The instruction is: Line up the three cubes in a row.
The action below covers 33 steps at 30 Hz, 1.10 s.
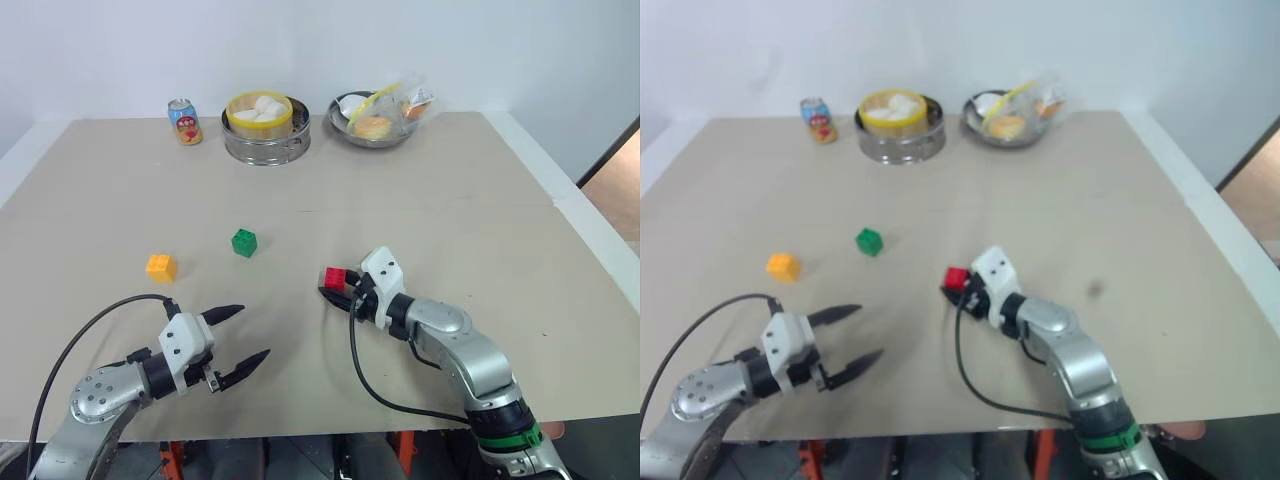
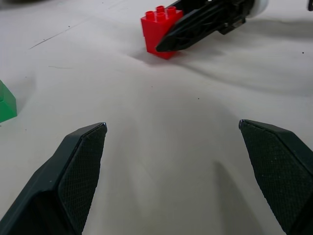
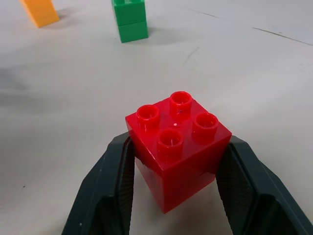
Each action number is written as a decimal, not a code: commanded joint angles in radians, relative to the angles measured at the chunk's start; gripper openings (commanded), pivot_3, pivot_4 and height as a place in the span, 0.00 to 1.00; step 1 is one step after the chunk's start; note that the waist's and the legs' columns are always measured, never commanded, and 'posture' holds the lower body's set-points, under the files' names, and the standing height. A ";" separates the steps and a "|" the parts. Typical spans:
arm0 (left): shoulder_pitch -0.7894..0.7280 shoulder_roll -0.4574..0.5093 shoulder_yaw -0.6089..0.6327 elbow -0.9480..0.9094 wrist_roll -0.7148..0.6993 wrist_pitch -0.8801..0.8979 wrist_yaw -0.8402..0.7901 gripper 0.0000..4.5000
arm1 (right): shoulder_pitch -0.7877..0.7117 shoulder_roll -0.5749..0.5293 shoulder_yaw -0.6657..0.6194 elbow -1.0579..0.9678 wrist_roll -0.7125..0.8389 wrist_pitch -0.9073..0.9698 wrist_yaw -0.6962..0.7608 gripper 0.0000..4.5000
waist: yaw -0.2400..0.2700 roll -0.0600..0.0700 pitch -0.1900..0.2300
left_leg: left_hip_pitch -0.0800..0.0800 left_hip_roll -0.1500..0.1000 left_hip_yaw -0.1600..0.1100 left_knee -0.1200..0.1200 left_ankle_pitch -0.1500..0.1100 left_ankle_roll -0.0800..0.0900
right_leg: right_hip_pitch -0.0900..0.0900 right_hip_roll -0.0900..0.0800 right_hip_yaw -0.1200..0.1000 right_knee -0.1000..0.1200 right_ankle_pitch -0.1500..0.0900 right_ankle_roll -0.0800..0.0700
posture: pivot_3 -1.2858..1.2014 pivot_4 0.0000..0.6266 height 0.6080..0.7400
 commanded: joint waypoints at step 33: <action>-0.026 -0.017 0.000 -0.063 -0.049 -0.006 -0.010 1.00 | 0.033 -0.050 0.074 -0.036 0.006 -0.058 0.114 0.40 | 0.000 -0.001 0.000 | 0.000 0.000 0.001 0.001 0.000 0.000 | 0.000 0.000 0.001 0.000 0.001 0.000 | 0.52 0.24 1.00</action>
